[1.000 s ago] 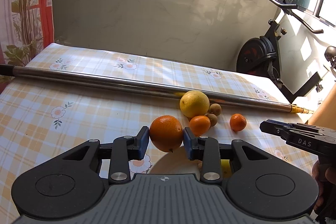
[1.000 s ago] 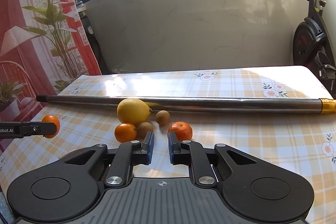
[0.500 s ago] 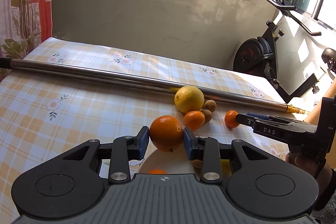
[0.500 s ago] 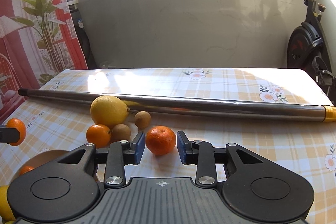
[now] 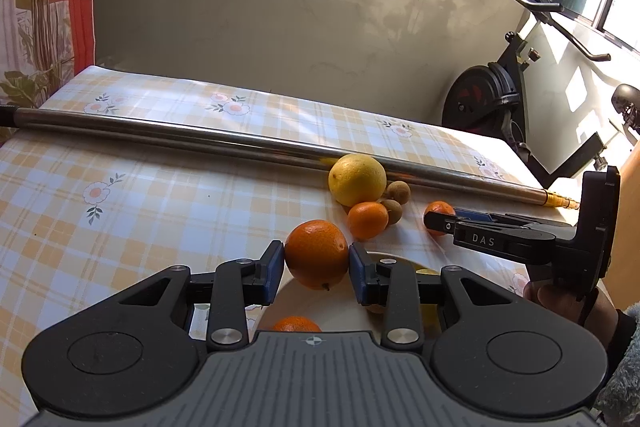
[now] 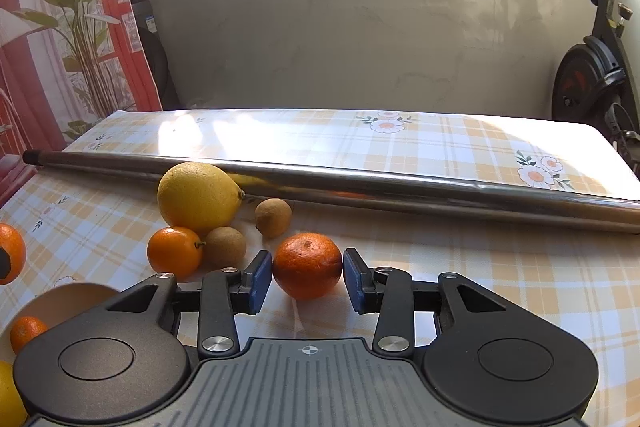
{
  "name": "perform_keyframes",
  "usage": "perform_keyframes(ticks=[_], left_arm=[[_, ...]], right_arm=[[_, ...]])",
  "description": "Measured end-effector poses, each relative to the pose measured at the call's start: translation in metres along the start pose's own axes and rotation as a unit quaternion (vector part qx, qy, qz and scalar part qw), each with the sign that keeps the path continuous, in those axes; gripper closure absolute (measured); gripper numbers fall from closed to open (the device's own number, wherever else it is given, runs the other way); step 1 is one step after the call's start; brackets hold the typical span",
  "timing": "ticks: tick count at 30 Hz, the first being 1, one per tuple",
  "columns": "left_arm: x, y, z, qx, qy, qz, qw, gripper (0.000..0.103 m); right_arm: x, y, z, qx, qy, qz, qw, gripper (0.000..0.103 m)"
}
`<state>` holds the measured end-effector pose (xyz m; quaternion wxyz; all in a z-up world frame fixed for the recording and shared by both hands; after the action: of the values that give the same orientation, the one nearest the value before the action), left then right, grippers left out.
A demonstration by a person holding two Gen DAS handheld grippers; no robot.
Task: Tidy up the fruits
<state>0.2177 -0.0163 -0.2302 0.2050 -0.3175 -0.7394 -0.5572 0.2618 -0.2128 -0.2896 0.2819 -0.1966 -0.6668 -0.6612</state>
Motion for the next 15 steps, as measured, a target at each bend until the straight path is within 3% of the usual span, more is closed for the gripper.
perform_keyframes(ticks=[9, 15], left_arm=[[0.001, -0.003, -0.001, -0.003, -0.008, 0.008, 0.9999, 0.066], [0.007, -0.006, -0.001, -0.006, -0.009, 0.011, 0.9999, 0.066]], right_arm=[[0.036, -0.007, 0.005, -0.062, 0.026, -0.014, 0.998, 0.068], [0.068, -0.015, 0.023, -0.061, 0.037, -0.03, 0.997, 0.068]])
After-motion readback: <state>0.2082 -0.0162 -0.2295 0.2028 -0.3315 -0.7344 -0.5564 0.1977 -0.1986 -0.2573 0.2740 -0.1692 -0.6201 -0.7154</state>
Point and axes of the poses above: each gripper's, at about its wrist camera, not at the fingertips, and x roughly against the way its jaws point, z to its left, y to its top, the point moved 4 cm from there along -x, roughly the way its jaws point, and after that the axes turned 9 degrees about x, right-handed, at the moved point
